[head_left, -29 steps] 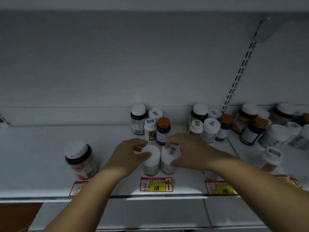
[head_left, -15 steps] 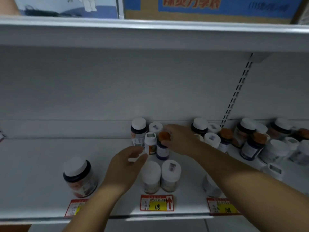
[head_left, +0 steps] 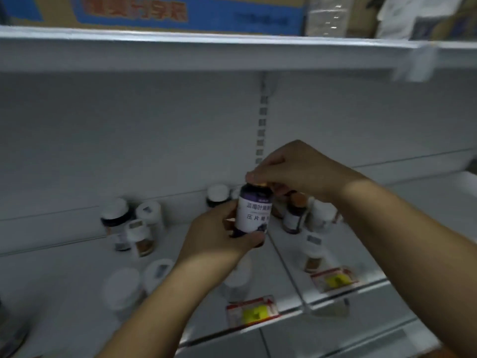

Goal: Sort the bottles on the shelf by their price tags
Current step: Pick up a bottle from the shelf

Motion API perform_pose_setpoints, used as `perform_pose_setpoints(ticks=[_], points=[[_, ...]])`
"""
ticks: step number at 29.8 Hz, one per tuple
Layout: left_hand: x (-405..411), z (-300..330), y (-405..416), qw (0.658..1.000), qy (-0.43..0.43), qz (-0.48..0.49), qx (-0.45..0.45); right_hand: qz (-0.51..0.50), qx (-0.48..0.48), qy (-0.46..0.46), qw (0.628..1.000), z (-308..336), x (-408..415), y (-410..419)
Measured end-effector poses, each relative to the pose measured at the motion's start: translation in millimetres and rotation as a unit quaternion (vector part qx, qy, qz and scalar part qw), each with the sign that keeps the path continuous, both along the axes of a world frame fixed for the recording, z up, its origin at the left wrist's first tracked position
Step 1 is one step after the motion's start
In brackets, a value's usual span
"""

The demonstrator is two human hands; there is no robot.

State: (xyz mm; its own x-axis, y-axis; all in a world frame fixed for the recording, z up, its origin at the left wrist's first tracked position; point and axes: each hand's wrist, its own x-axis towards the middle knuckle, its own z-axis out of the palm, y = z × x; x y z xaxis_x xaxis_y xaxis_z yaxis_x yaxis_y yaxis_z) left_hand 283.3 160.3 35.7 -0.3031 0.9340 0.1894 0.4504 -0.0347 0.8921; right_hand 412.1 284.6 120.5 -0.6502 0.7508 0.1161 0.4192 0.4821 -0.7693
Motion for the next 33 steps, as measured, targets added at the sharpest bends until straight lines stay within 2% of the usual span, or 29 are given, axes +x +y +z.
perform_pose_setpoints(ticks=[10,14,16,20,23,27,33], points=[[245.5,-2.1,137.3,0.997,-0.017,-0.057,0.041,-0.093,0.025,0.021,0.995,6.7,250.7,101.8],[301.7,-5.1,174.3,0.996,0.003,-0.087,0.026,-0.136,0.076,-0.011,0.988,-1.5,319.2,129.5],[309.3,-8.5,189.5,0.998,0.020,-0.051,0.010,-0.165,0.114,-0.048,0.979,-11.5,344.1,145.0],[300.6,-17.1,196.1,0.998,-0.011,0.039,-0.041,-0.130,0.130,-0.102,0.978,-52.5,358.2,175.6],[301.9,-25.5,188.9,0.995,-0.015,0.072,-0.070,-0.080,0.093,-0.147,0.981,-88.1,345.9,186.8],[297.8,-32.4,180.4,0.992,-0.002,0.102,-0.069,-0.050,0.062,-0.161,0.984,-112.2,328.9,192.8],[285.6,-35.4,164.0,0.989,0.029,0.122,-0.082,-0.030,0.101,-0.203,0.974,-122.1,319.7,188.9]])
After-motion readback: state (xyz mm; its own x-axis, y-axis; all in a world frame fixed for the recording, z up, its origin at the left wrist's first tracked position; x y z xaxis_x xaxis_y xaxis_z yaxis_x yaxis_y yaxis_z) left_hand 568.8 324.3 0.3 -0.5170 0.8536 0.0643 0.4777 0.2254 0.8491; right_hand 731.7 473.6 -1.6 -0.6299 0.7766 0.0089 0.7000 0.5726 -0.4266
